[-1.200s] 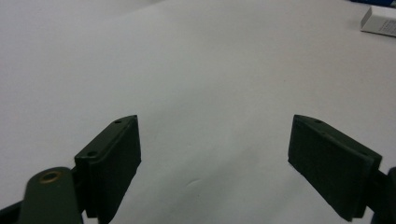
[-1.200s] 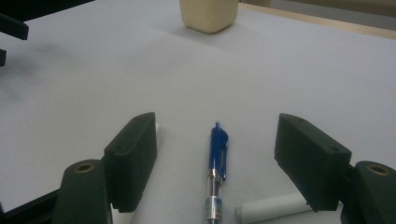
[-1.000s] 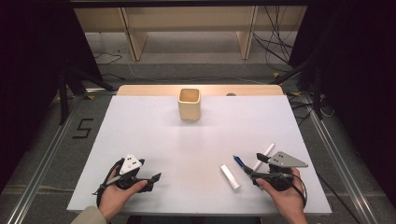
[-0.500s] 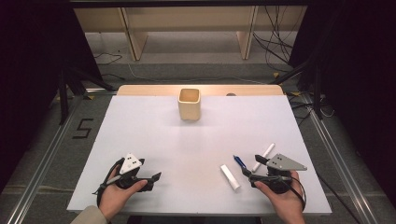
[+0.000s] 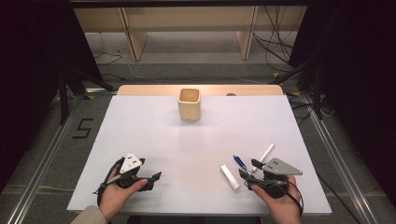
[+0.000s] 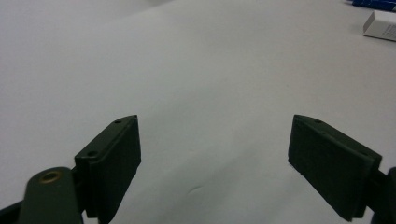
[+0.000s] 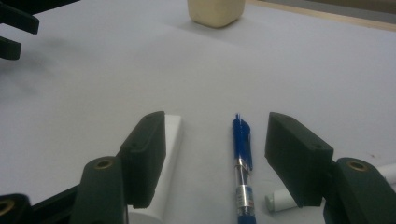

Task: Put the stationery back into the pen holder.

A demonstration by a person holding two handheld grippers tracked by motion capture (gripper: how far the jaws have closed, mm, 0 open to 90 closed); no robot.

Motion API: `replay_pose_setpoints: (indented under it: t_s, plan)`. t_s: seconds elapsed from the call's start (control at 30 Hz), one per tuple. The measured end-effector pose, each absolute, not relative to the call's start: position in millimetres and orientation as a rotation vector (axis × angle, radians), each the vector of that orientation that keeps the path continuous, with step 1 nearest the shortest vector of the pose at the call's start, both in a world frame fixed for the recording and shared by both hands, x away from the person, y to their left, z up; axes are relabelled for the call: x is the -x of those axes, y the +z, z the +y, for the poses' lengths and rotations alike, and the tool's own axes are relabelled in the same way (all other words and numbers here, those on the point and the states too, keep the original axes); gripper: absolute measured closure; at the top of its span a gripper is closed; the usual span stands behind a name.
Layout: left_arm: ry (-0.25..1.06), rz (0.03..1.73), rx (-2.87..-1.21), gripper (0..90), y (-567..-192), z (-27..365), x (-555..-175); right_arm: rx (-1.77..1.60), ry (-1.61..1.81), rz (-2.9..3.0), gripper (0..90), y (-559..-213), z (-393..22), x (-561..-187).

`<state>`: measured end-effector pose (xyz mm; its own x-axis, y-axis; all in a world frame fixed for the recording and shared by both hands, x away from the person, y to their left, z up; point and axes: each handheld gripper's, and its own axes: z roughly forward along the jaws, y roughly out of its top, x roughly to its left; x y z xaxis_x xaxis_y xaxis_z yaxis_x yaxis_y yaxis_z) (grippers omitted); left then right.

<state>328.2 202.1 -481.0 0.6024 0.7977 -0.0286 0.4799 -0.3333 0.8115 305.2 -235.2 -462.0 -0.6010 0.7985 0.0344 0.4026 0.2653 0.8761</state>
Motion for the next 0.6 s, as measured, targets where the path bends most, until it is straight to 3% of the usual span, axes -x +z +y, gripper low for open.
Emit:
replay_pose_setpoints:
  t_s: [0.6]
  plan:
    - [0.485,1.007,-1.998,16.9,-481.2,199.5,-329.8,-1.09,1.281,2.152,44.7,-465.5,-230.0,-299.3]
